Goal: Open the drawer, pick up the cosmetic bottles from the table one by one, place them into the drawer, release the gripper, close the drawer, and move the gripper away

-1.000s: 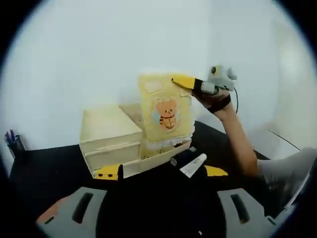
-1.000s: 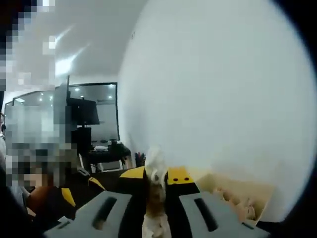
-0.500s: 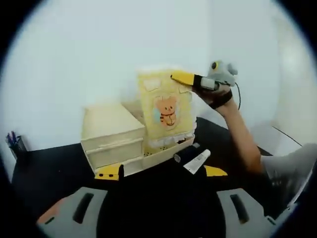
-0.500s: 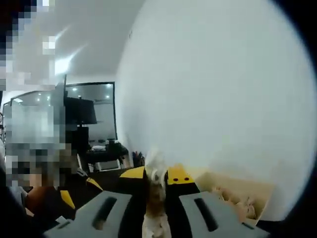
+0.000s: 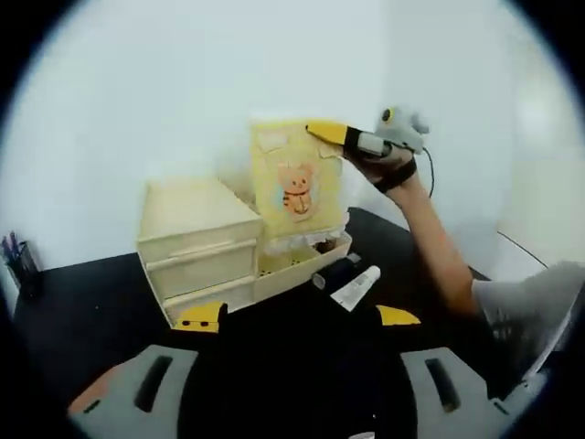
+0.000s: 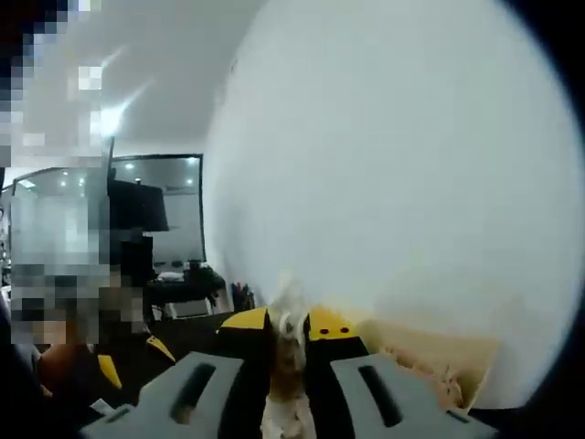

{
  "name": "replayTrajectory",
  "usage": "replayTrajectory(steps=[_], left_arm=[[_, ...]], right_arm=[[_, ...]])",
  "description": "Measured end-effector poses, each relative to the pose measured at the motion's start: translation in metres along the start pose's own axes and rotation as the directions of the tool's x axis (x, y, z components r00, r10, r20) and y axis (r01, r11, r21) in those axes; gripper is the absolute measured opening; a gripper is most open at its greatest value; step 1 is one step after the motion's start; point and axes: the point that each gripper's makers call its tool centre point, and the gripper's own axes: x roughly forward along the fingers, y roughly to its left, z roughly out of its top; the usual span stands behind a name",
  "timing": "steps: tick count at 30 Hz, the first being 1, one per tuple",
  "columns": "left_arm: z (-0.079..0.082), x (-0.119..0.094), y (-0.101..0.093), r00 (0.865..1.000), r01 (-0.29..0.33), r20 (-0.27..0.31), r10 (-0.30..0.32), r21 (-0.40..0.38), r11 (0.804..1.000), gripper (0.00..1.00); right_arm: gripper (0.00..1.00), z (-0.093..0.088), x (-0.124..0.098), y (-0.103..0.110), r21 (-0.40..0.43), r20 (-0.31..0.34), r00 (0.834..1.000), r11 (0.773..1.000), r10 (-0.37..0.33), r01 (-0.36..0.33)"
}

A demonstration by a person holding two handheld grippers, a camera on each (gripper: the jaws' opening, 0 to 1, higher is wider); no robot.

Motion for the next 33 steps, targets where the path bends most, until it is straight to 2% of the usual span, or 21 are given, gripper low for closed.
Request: replayTrajectory(steps=[6, 12, 20, 25, 28, 33], left_arm=[[-0.001, 0.002, -0.002, 1.000, 0.005, -0.006, -0.005, 0.014, 1.000, 0.60], [-0.007, 0.007, -0.002, 0.999, 0.009, -0.031, -0.009, 0.031, 0.999, 0.60], [-0.014, 0.009, -0.005, 0.998, 0.033, -0.063, -0.031, 0.030, 0.999, 0.59], [-0.012, 0.005, 0.000, 0.998, 0.024, -0.056, -0.023, 0.024, 0.999, 0.59], [-0.017, 0.006, 0.000, 0.997, 0.021, -0.070, -0.019, 0.028, 0.999, 0.58], [-0.017, 0.012, 0.000, 0.997, 0.019, -0.077, -0.016, 0.045, 0.999, 0.57]], right_arm=[[0.10, 0.007, -0.002, -0.010, -0.008, 0.037, 0.999, 0.999, -0.031, 0.031], [0.10, 0.008, -0.005, -0.024, -0.007, 0.039, 0.998, 0.999, -0.047, 0.047], [0.10, 0.017, -0.009, -0.026, -0.006, 0.070, 0.997, 0.999, -0.035, 0.035], [0.10, 0.023, -0.013, -0.021, -0.001, 0.090, 0.996, 1.000, -0.016, 0.016], [0.10, 0.022, -0.010, -0.018, -0.028, 0.098, 0.995, 1.000, -0.005, 0.007], [0.10, 0.013, -0.001, -0.028, -0.053, 0.090, 0.996, 0.998, -0.021, 0.026]])
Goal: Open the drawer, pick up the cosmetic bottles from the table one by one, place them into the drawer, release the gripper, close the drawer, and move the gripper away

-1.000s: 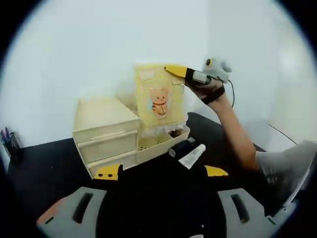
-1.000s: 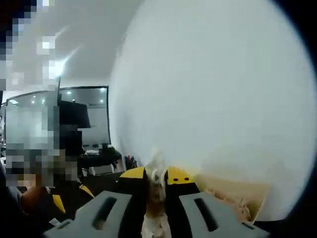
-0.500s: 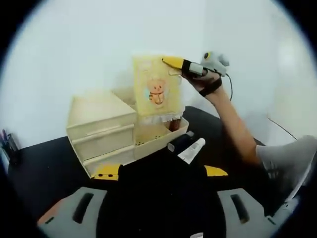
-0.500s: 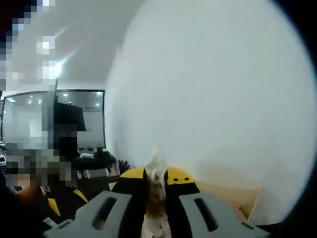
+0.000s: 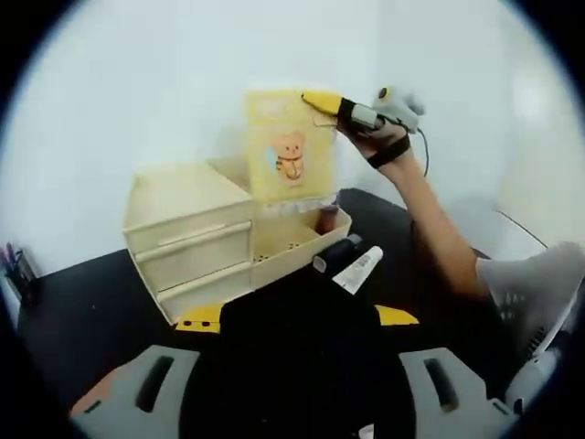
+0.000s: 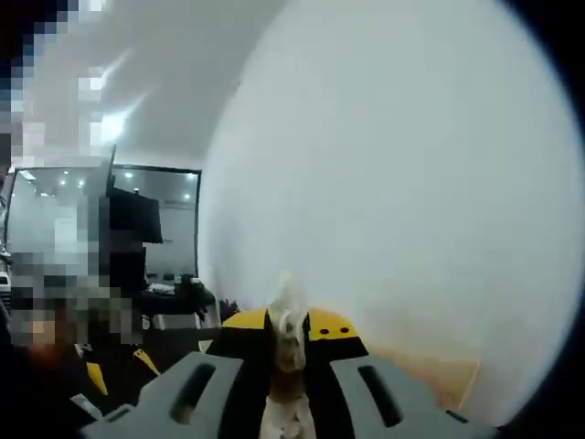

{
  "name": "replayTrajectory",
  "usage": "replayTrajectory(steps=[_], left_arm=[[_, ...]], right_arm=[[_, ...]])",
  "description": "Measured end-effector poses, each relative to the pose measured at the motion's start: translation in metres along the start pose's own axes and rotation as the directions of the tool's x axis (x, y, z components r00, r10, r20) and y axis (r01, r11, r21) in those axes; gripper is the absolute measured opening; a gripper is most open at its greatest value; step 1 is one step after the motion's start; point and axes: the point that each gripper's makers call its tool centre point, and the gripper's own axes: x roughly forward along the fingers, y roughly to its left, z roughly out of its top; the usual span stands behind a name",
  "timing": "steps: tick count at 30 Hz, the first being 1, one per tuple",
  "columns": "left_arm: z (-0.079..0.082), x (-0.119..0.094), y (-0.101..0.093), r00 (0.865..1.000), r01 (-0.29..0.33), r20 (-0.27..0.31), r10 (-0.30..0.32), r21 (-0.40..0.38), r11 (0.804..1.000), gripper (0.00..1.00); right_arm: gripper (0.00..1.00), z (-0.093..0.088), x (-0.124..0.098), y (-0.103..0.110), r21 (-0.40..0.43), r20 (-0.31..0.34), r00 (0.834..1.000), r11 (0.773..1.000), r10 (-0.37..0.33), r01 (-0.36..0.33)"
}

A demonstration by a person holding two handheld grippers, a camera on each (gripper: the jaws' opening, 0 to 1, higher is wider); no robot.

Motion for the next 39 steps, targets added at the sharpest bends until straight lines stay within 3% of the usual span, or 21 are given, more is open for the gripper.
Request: replayTrajectory(steps=[5, 12, 16, 24, 29, 36, 39], left_arm=[[0.002, 0.007, -0.002, 0.999, 0.031, 0.013, -0.031, -0.013, 0.999, 0.57], [0.002, 0.009, 0.002, 1.000, 0.025, 0.009, -0.025, -0.018, 1.000, 0.56], [-0.001, 0.011, 0.001, 1.000, 0.021, -0.010, -0.021, -0.002, 1.000, 0.56], [-0.004, 0.011, 0.008, 1.000, -0.001, -0.017, 0.001, -0.004, 1.000, 0.55], [-0.005, 0.012, 0.007, 1.000, -0.013, -0.028, 0.013, 0.008, 1.000, 0.55], [-0.007, 0.013, 0.010, 0.998, -0.039, -0.041, 0.041, 0.039, 0.998, 0.53], [-0.007, 0.015, 0.010, 0.999, -0.035, -0.039, 0.036, 0.032, 0.999, 0.52]], right_arm=[[0.10, -0.009, 0.008, -0.008, -0.011, -0.032, 0.999, 1.000, -0.009, 0.009], [0.10, -0.009, 0.032, -0.022, 0.003, -0.038, 0.999, 1.000, 0.019, -0.019], [0.10, -0.014, 0.043, -0.019, -0.040, -0.035, 0.998, 0.997, 0.061, -0.062], [0.10, -0.035, 0.043, -0.028, -0.098, 0.007, 0.991, 0.986, 0.134, -0.132], [0.10, -0.056, 0.047, -0.025, -0.147, -0.071, 0.981, 0.971, 0.179, -0.188], [0.10, -0.063, 0.046, -0.037, -0.146, -0.087, 0.980, 0.971, 0.176, -0.188], [0.10, -0.074, 0.048, -0.042, -0.160, -0.136, 0.979, 0.972, 0.149, -0.171]])
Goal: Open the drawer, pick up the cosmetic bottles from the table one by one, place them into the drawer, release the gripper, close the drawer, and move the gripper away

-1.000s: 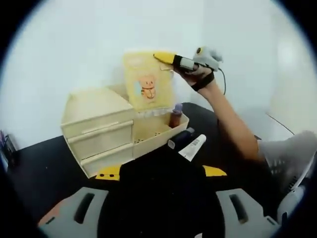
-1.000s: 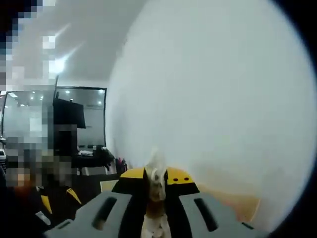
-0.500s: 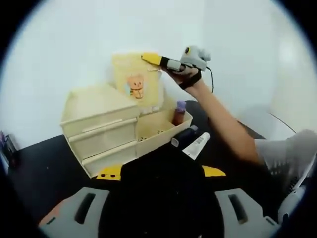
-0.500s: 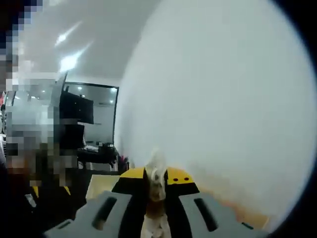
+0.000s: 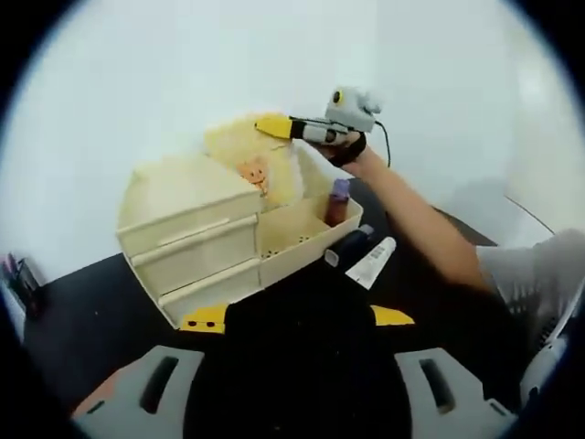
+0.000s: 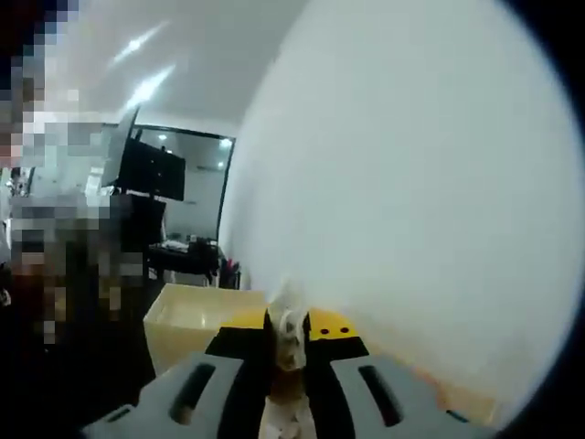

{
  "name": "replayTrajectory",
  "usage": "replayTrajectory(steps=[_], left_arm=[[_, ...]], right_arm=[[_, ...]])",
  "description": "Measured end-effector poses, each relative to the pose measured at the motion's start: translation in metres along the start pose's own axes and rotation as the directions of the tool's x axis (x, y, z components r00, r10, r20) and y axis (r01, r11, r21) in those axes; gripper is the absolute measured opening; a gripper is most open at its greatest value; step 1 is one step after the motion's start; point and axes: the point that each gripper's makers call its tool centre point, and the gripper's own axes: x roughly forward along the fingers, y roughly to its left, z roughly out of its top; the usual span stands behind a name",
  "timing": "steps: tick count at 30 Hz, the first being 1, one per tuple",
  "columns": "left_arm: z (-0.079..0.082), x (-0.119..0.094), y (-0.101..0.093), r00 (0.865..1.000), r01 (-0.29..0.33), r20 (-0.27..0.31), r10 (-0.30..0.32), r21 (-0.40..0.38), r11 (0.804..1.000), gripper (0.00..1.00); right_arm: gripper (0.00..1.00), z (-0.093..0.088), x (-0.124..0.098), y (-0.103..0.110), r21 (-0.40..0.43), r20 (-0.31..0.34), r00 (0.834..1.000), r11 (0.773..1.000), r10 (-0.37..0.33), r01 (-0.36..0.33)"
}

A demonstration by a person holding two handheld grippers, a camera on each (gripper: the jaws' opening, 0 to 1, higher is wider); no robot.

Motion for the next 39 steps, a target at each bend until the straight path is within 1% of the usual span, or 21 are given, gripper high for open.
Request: replayTrajectory(steps=[3, 5, 8, 10, 13, 16, 19, 22, 24, 25, 27, 32, 33, 35, 39], left_arm=[[-0.002, 0.003, -0.003, 1.000, 0.006, -0.016, -0.006, 0.007, 1.000, 0.51], [-0.004, 0.003, -0.006, 1.000, 0.006, -0.026, -0.005, 0.027, 1.000, 0.51], [-0.002, -0.001, -0.007, 1.000, 0.000, -0.021, 0.001, 0.043, 0.999, 0.49], [0.001, -0.003, -0.008, 1.000, 0.003, -0.008, -0.003, 0.038, 0.999, 0.49], [0.001, -0.002, -0.010, 1.000, 0.019, 0.000, -0.019, 0.031, 0.999, 0.49], [-0.005, 0.004, -0.010, 1.000, 0.025, -0.012, -0.025, 0.024, 0.999, 0.48], [-0.009, 0.005, -0.007, 1.000, 0.013, -0.028, -0.013, 0.022, 1.000, 0.47], [-0.006, 0.004, -0.003, 1.000, 0.007, -0.029, -0.006, 0.023, 1.000, 0.46], [-0.004, 0.004, -0.003, 1.000, 0.007, -0.026, -0.006, 0.024, 1.000, 0.46], [-0.003, 0.003, -0.003, 1.000, 0.007, -0.024, -0.007, 0.025, 1.000, 0.46], [-0.002, 0.002, -0.001, 1.000, 0.009, -0.021, -0.008, 0.028, 1.000, 0.46], [-0.002, 0.001, 0.001, 1.000, 0.003, -0.017, -0.003, 0.031, 1.000, 0.45], [-0.002, 0.001, 0.001, 1.000, 0.006, -0.017, -0.005, 0.032, 0.999, 0.45], [-0.002, 0.001, 0.001, 1.000, 0.006, -0.019, -0.005, 0.032, 0.999, 0.45], [-0.001, 0.000, 0.002, 1.000, 0.006, -0.020, -0.005, 0.034, 0.999, 0.45]], right_arm=[[0.10, 0.001, -0.001, -0.003, 0.021, 0.006, 1.000, 1.000, 0.000, 0.000], [0.10, -0.001, 0.000, 0.000, 0.008, -0.010, 1.000, 1.000, -0.004, 0.004], [0.11, -0.002, -0.001, 0.000, 0.010, -0.027, 1.000, 1.000, -0.015, 0.015], [0.11, -0.004, -0.002, 0.002, 0.005, -0.040, 0.999, 1.000, -0.014, 0.014], [0.11, -0.010, -0.003, 0.002, -0.009, -0.076, 0.997, 1.000, -0.023, 0.022], [0.12, -0.015, -0.004, 0.001, -0.008, -0.100, 0.995, 1.000, -0.026, 0.026], [0.12, -0.018, -0.005, 0.000, -0.010, -0.121, 0.992, 0.999, -0.032, 0.031], [0.13, -0.019, -0.005, -0.002, -0.025, -0.140, 0.989, 0.999, -0.049, 0.046], [0.14, -0.021, -0.005, -0.002, -0.052, -0.164, 0.985, 0.997, -0.062, 0.054], [0.14, -0.024, -0.006, -0.003, -0.086, -0.188, 0.980, 0.995, -0.071, 0.056], [0.15, -0.023, -0.005, 0.002, -0.099, -0.187, 0.980, 0.994, -0.068, 0.050], [0.15, -0.020, -0.005, 0.004, -0.125, -0.192, 0.978, 0.991, -0.081, 0.058], [0.15, -0.018, -0.004, 0.002, -0.133, -0.185, 0.979, 0.989, -0.090, 0.065], [0.15, -0.014, -0.005, -0.002, -0.129, -0.171, 0.980, 0.988, -0.101, 0.080], [0.15, -0.010, -0.008, -0.002, -0.110, -0.157, 0.983, 0.991, -0.091, 0.074]])
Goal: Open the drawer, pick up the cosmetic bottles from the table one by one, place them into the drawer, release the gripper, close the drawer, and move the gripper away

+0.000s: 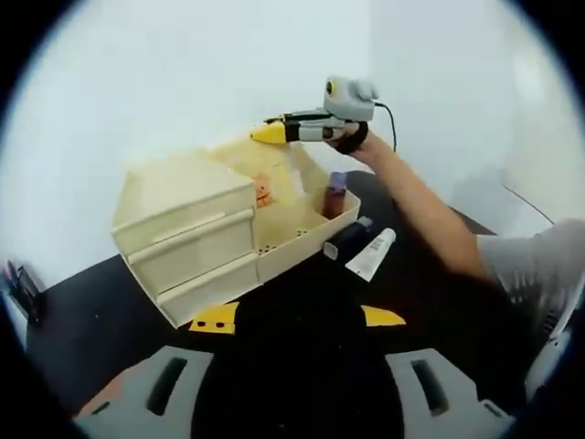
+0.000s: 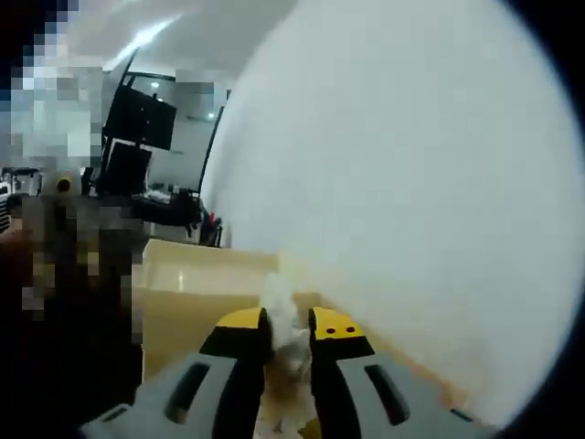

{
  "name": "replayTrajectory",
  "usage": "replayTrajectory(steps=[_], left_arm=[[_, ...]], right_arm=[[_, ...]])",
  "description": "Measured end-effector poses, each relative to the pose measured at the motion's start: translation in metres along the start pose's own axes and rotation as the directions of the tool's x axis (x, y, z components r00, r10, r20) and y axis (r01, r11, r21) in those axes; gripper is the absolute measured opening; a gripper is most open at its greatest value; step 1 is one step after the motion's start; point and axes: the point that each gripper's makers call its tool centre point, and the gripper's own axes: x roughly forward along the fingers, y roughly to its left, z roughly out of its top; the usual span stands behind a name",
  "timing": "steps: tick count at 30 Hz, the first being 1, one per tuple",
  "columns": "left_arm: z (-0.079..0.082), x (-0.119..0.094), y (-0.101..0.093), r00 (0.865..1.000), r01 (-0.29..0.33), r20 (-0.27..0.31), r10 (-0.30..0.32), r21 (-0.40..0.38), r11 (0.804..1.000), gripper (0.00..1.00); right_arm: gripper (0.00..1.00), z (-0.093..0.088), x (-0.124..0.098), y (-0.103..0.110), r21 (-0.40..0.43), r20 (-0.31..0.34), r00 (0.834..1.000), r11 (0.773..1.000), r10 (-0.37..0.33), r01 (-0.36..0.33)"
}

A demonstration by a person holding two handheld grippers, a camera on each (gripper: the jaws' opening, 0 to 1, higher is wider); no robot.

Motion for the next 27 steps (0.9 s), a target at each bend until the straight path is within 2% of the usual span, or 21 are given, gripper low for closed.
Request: replayTrajectory(steps=[7, 10, 17, 20, 27], left_arm=[[0.000, 0.000, 0.001, 1.000, 0.000, -0.004, 0.000, 0.000, 1.000, 0.46], [-0.002, 0.001, 0.003, 1.000, -0.014, -0.011, 0.014, 0.005, 1.000, 0.45], [0.001, -0.004, 0.004, 1.000, -0.009, 0.000, 0.009, 0.007, 1.000, 0.46], [0.005, -0.006, 0.007, 1.000, -0.010, 0.014, 0.011, -0.007, 1.000, 0.46], [0.006, -0.011, 0.006, 1.000, -0.003, 0.028, 0.003, 0.007, 1.000, 0.45]], right_arm=[[0.15, -0.001, -0.003, -0.004, -0.011, -0.023, 0.999, 1.000, -0.030, 0.029], [0.15, 0.009, -0.006, -0.004, 0.022, 0.017, 0.999, 0.998, -0.051, 0.050], [0.16, 0.006, -0.003, -0.002, 0.016, 0.002, 0.999, 0.999, -0.038, 0.038], [0.21, 0.013, -0.004, 0.002, 0.005, 0.036, 0.999, 1.000, -0.030, 0.029], [0.22, 0.027, -0.009, 0.000, 0.028, 0.084, 0.995, 0.999, -0.046, 0.044]])
